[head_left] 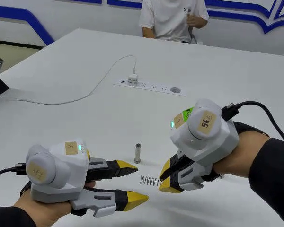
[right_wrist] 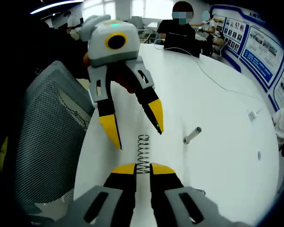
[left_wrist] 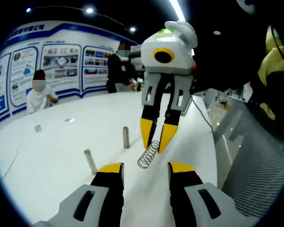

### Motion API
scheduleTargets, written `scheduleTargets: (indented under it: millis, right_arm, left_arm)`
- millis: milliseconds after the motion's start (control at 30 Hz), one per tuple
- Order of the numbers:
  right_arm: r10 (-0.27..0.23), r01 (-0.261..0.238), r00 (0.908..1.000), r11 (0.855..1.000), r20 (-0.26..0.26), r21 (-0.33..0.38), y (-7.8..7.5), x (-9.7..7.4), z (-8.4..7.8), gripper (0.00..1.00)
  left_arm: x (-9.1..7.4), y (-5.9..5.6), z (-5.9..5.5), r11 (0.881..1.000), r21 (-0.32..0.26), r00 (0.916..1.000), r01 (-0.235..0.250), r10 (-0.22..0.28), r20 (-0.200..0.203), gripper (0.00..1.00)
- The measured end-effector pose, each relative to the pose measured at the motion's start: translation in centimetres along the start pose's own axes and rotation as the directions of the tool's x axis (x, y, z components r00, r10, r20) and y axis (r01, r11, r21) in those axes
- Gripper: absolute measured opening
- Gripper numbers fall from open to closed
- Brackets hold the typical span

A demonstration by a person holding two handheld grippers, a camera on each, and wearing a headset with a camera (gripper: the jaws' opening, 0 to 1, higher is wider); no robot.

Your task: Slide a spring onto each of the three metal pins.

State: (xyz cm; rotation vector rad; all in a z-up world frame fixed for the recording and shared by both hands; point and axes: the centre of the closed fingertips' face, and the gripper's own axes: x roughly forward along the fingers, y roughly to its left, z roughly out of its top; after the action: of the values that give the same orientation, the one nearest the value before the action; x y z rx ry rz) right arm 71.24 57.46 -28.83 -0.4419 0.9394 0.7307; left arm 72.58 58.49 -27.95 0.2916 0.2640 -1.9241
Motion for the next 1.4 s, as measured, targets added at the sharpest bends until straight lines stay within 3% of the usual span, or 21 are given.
scheduleTargets:
  millis: [733,1033,1400]
  right_arm:
    - [0.024,-0.022,0.9995,0.996,0.022,-0.091,0.9,-0.1,0.7,0.12]
    - [0.022,-0.018,0.9993,0.992,0.032,-0.122,0.8,-0.2,0.8,0.12]
    - [0.035,-0.032,0.9991,0.996,0.025,-0.084,0.9,-0.1,0.3,0.16]
  left_arm:
    - [0.2,-1.0,0.6,0.998,0.021,0.9979,0.055,-0.055,0.033,0.13]
    - [0.1,-1.2,0.8,0.997,0.007,0.9964,0.072,-0.073,0.044,0.12]
    - [0.1,-1.6,0.9,0.996,-0.001,0.9943,0.095,-0.094,0.050,0.11]
